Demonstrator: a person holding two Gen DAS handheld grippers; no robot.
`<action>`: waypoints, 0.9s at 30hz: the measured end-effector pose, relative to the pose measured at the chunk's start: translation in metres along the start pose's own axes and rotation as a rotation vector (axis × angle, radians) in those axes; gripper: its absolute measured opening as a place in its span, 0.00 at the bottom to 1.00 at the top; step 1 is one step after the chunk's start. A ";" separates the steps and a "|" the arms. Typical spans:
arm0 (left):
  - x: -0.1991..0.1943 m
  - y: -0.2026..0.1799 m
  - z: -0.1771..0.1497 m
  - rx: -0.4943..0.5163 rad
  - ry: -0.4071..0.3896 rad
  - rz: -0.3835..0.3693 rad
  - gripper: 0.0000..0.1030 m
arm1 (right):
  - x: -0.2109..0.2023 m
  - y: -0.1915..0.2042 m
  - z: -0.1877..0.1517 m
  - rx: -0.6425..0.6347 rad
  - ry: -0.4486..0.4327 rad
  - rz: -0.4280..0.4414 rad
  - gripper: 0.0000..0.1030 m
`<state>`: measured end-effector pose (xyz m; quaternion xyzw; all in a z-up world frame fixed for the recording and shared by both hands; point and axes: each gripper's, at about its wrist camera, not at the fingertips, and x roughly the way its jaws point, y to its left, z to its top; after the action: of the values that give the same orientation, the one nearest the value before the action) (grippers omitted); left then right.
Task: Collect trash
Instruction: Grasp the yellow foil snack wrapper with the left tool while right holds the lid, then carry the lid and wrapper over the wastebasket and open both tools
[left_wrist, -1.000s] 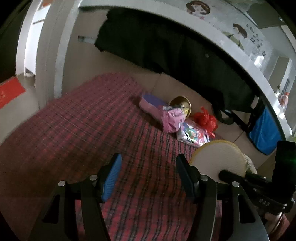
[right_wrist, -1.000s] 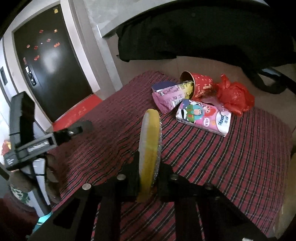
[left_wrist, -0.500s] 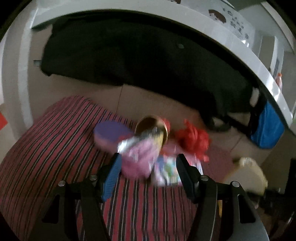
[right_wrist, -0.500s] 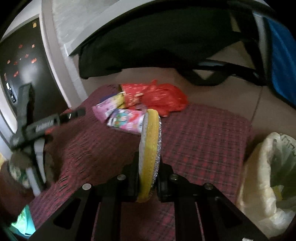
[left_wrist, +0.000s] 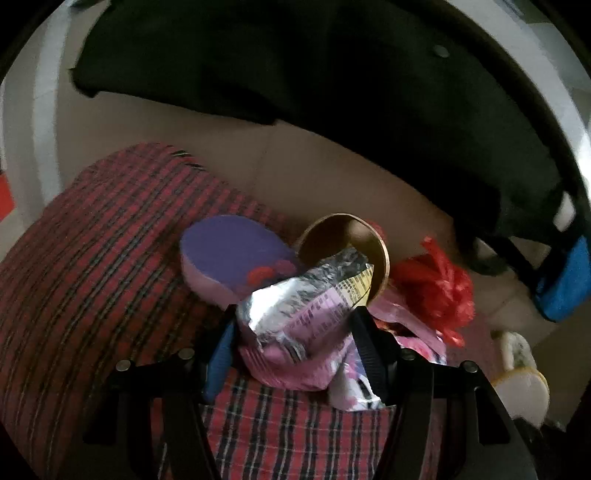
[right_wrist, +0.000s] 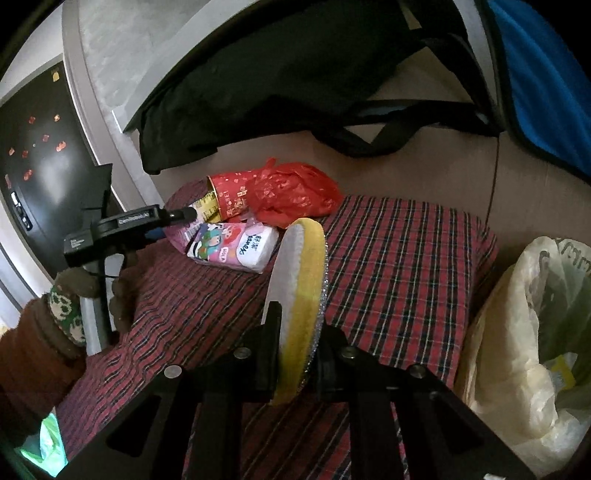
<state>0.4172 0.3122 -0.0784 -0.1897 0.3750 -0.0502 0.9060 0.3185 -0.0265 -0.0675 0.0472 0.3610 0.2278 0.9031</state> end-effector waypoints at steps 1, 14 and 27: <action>0.001 0.001 0.000 -0.014 0.006 0.005 0.55 | -0.001 0.001 -0.001 -0.001 -0.001 0.001 0.14; -0.038 -0.028 -0.032 -0.009 0.017 -0.026 0.18 | -0.022 0.014 -0.006 -0.017 -0.008 0.015 0.14; -0.113 -0.119 -0.094 0.078 -0.124 0.030 0.18 | -0.056 -0.003 0.015 -0.072 -0.027 -0.008 0.13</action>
<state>0.2771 0.1999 -0.0184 -0.1514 0.3189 -0.0392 0.9348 0.2936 -0.0527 -0.0219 0.0164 0.3407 0.2362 0.9099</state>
